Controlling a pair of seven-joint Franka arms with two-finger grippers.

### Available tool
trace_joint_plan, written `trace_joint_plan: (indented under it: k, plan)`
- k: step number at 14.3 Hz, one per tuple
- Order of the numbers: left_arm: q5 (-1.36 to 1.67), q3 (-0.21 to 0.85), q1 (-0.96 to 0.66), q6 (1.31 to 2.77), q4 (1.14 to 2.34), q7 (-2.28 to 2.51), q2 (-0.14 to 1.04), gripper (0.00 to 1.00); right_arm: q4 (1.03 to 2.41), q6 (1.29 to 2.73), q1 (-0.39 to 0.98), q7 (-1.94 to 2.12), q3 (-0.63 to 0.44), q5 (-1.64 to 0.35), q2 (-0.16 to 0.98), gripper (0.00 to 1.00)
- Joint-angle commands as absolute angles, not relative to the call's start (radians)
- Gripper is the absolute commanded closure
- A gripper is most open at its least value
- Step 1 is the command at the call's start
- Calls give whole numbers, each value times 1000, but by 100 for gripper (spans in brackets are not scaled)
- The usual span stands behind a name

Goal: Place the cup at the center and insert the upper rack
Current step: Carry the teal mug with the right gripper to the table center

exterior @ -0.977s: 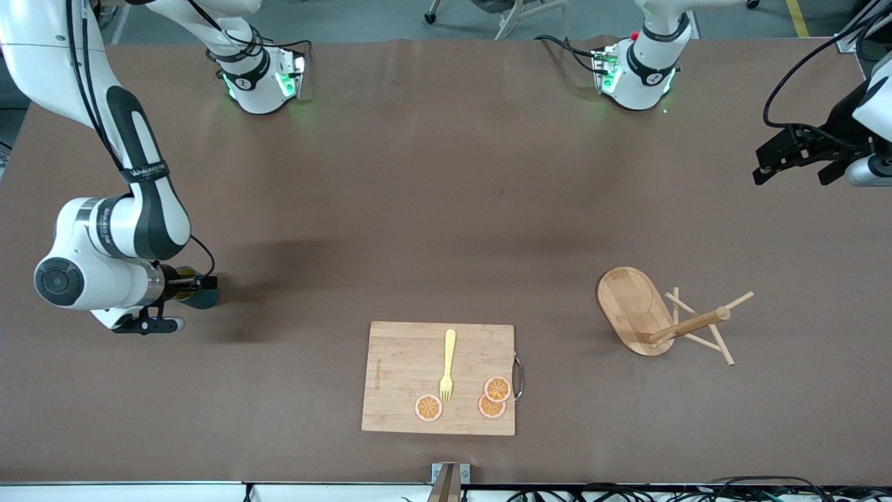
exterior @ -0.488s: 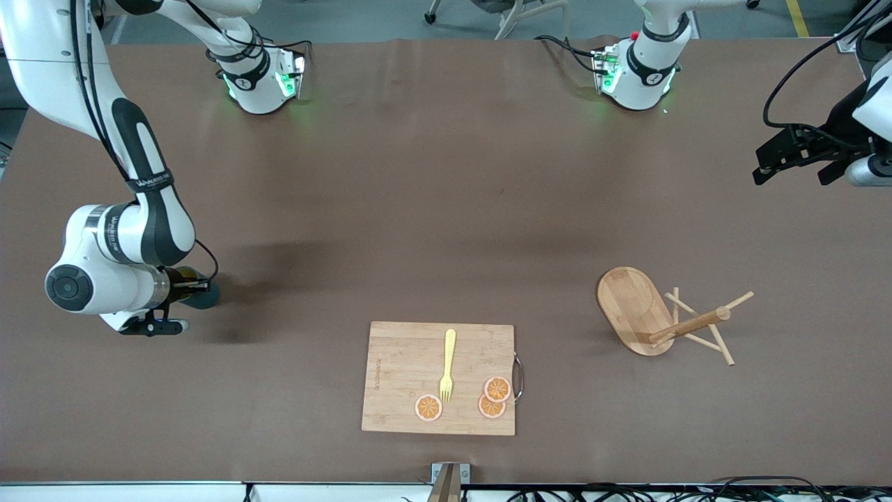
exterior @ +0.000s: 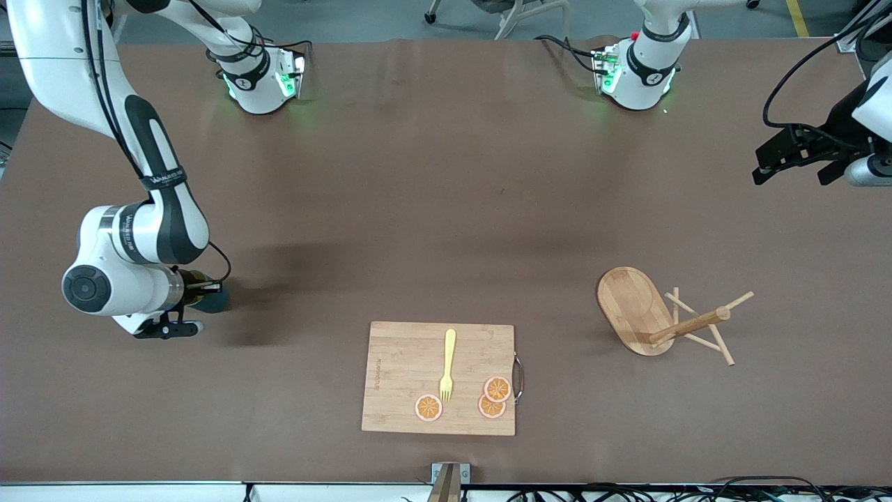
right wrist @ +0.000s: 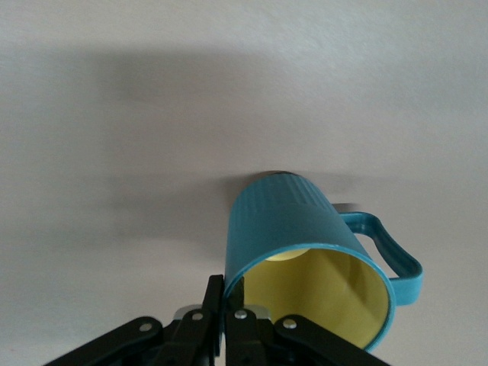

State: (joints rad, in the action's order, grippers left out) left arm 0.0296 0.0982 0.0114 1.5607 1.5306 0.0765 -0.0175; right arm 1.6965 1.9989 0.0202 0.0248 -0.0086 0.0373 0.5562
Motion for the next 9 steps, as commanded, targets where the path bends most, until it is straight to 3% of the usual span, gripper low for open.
trace_joint_plan:
  k: [1, 9]
  plan:
    - [34, 100, 11, 1560, 1532, 84, -31, 0, 1661, 1982, 69, -23, -8, 3, 549, 100]
    - [34, 100, 11, 1560, 1532, 84, -31, 0, 1534, 1965, 411, -475, -8, -116, 586, 100]
